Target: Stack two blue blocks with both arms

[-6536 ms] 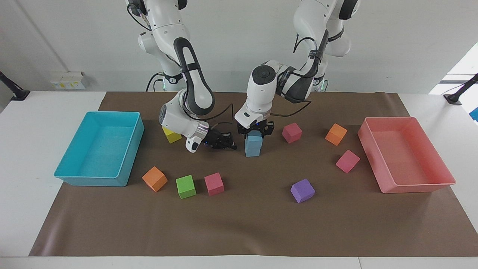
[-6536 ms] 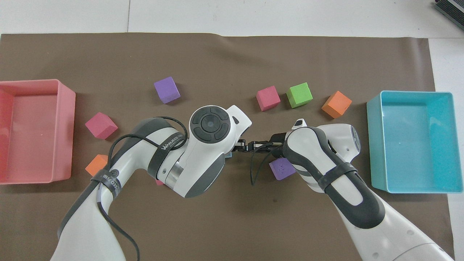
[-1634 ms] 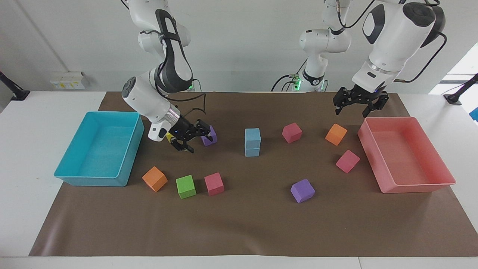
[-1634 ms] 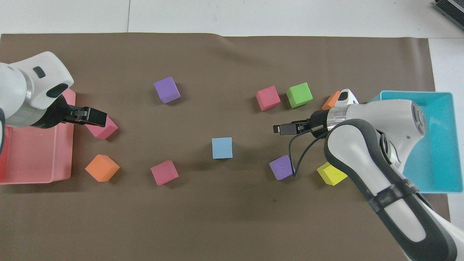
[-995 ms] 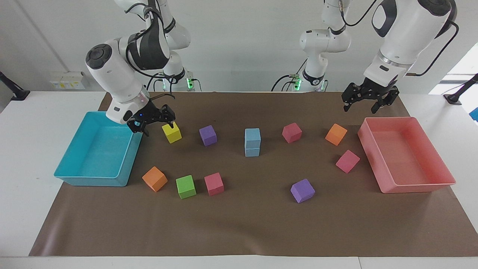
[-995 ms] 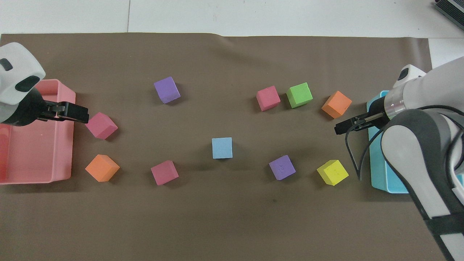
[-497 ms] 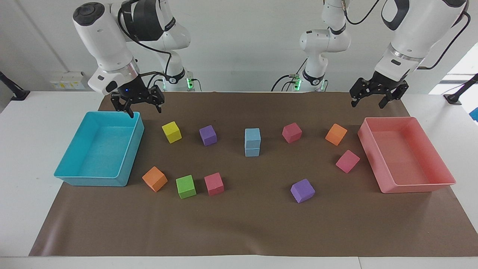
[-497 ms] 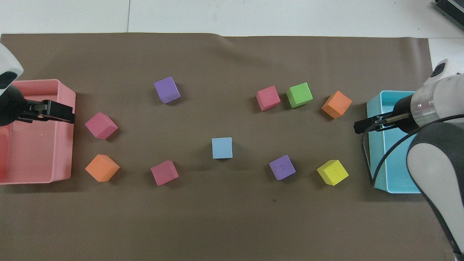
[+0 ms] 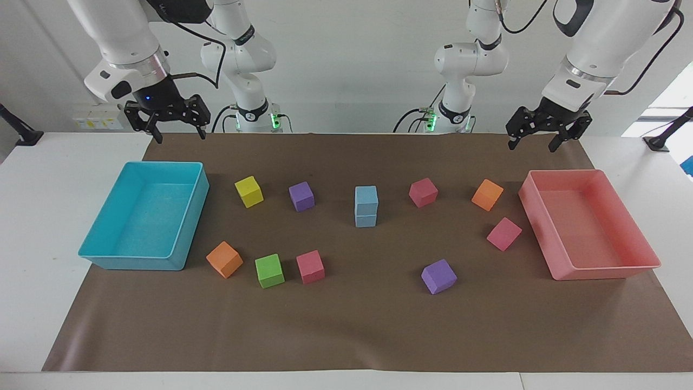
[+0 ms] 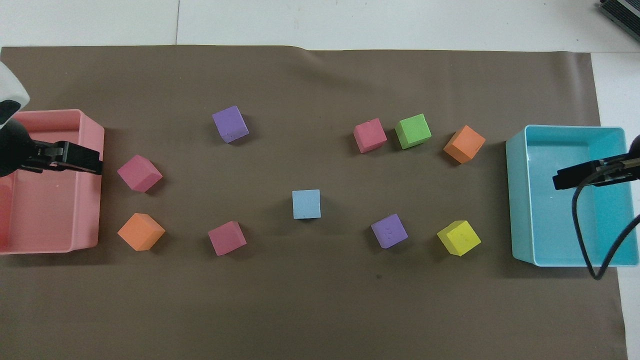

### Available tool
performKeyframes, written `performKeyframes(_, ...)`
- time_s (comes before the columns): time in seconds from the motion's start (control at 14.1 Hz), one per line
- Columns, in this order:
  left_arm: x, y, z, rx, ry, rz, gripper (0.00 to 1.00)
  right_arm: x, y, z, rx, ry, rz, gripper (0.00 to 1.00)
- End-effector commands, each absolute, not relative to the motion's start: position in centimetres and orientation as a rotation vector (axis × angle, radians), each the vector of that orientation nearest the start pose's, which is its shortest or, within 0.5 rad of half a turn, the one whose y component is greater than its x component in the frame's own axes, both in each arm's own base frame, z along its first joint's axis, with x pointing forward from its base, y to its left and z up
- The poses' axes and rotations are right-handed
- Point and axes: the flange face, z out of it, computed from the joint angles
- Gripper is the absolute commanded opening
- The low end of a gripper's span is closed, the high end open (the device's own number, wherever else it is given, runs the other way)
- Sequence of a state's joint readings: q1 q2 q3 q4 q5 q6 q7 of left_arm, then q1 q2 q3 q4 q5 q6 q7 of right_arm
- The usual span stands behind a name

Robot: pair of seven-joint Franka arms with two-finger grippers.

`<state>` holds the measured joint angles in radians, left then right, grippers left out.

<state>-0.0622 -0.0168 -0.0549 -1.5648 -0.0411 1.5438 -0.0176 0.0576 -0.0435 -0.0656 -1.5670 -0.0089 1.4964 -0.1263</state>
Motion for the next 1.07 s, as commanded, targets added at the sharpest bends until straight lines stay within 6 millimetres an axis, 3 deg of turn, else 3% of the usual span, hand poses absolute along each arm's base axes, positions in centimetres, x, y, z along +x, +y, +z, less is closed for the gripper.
performKeyframes(0.0, 53.8, -6.8, 63.9, -3.179, 0.162, 0.039, 1.0, 52.3, -1.8, 65.5, -3.156, -0.131, 0.036, 1.0)
performKeyframes(0.64, 53.7, -6.6, 63.9, -3.151, 0.168, 0.04, 1.0, 51.7, -2.5, 66.4, -3.156, -0.129, 0.071, 1.0)
performKeyframes(0.85, 53.8, -6.4, 63.9, -3.15, 0.185, 0.035, 1.0, 50.9, -3.1, 67.9, -3.166, -0.105, 0.014, 1.0)
performKeyframes(0.99, 53.8, -6.4, 63.9, -3.149, 0.204, 0.035, 1.0, 50.9, -3.2, 67.8, -3.165, -0.096, 0.004, 1.0)
